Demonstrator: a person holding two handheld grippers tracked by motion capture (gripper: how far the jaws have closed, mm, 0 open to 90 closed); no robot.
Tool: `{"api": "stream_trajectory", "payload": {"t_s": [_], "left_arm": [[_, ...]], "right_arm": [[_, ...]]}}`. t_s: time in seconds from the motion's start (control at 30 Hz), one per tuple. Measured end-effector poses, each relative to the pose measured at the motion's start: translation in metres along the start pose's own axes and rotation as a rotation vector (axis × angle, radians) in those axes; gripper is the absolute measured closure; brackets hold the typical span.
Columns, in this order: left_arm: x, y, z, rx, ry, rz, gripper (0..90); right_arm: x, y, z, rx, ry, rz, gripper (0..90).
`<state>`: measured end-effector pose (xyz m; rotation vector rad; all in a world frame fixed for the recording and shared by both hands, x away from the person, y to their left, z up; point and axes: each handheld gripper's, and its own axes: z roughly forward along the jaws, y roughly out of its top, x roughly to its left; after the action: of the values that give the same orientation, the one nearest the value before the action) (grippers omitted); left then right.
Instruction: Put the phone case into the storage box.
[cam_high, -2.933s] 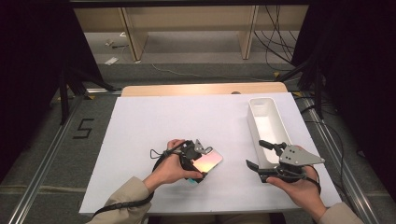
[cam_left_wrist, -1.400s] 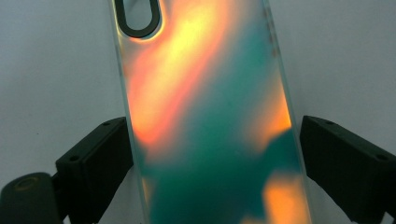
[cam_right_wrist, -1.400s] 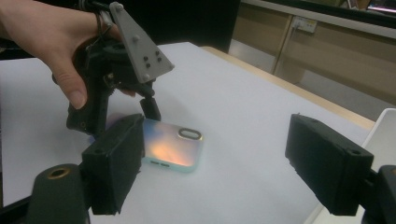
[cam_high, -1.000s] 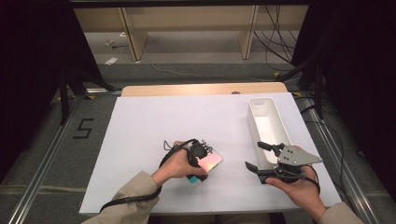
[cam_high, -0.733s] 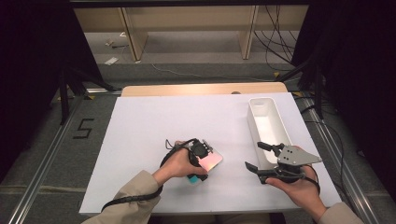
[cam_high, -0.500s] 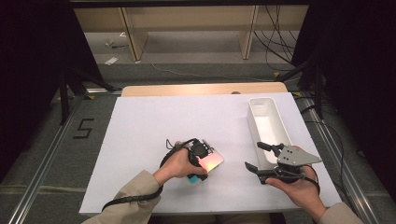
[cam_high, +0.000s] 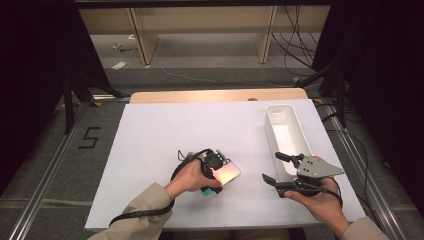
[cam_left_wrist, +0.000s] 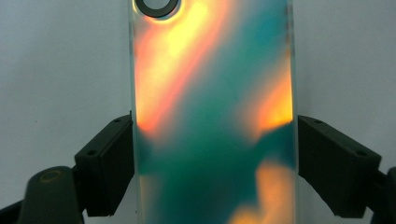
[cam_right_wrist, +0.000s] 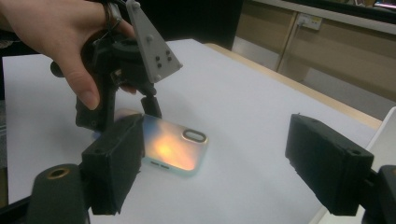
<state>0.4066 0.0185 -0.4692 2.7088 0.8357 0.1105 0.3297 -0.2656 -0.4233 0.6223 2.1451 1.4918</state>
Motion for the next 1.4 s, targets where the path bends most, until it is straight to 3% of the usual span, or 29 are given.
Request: {"api": "stream_trajectory", "payload": {"t_s": [0.43,0.6,0.8,1.0,1.4], "left_arm": [[-0.001,-0.006,-0.01,-0.062,0.009,0.0,17.2],[-0.001,-0.01,-0.018,-0.12,0.018,0.003,17.3],[-0.004,-0.014,-0.031,-0.226,0.029,0.0,17.3],[-0.005,-0.019,-0.038,-0.285,0.035,-0.001,17.3],[-0.009,-0.031,-0.047,-0.357,0.039,0.0,17.3]], "right_arm": [[0.0,0.001,0.0,-0.005,-0.005,0.001,20.7],[0.0,0.001,0.0,-0.004,-0.008,0.003,20.7],[0.0,0.001,0.0,-0.002,-0.015,0.009,20.7],[-0.001,0.004,0.004,-0.008,-0.02,0.019,20.8],[-0.007,0.019,0.029,-0.024,-0.028,0.097,23.3]]}}
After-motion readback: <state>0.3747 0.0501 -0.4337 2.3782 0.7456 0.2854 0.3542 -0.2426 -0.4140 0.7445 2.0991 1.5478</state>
